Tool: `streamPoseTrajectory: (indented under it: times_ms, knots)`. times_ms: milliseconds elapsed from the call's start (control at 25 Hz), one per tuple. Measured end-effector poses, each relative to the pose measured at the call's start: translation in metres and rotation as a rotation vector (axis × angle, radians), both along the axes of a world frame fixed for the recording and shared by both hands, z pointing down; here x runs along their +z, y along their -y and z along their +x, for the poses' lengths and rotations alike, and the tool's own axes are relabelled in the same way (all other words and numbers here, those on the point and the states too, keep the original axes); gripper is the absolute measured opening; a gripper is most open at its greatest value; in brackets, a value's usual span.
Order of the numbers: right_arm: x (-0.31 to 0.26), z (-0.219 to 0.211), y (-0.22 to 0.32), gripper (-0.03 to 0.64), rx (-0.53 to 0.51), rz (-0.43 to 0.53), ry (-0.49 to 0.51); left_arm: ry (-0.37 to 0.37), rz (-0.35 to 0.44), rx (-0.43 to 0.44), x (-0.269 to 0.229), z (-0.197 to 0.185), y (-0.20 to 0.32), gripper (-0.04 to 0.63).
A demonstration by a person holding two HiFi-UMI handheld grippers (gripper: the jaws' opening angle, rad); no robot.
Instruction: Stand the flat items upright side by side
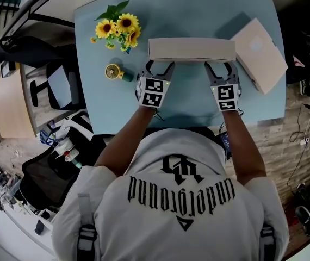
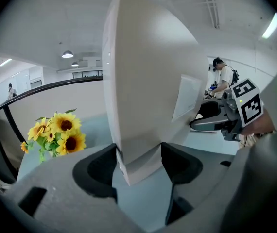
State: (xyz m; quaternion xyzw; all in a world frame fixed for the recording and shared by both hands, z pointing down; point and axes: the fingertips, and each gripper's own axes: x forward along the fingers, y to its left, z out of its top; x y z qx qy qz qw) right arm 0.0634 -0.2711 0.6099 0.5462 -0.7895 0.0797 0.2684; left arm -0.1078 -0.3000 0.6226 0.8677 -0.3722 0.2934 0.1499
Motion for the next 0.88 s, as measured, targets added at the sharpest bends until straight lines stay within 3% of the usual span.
streamPoseTrajectory:
  times_ms: [440,880]
  knots:
    - [-0.009,0.000,-0.002,0.303,-0.016,-0.001,0.038,-0.005,0.015,0.031,0.000,-0.004,-0.003,0.333]
    - [-0.051,0.004,-0.035,0.308,0.085,0.060,0.092,-0.086,0.079,0.035,-0.048,-0.029,-0.018,0.341]
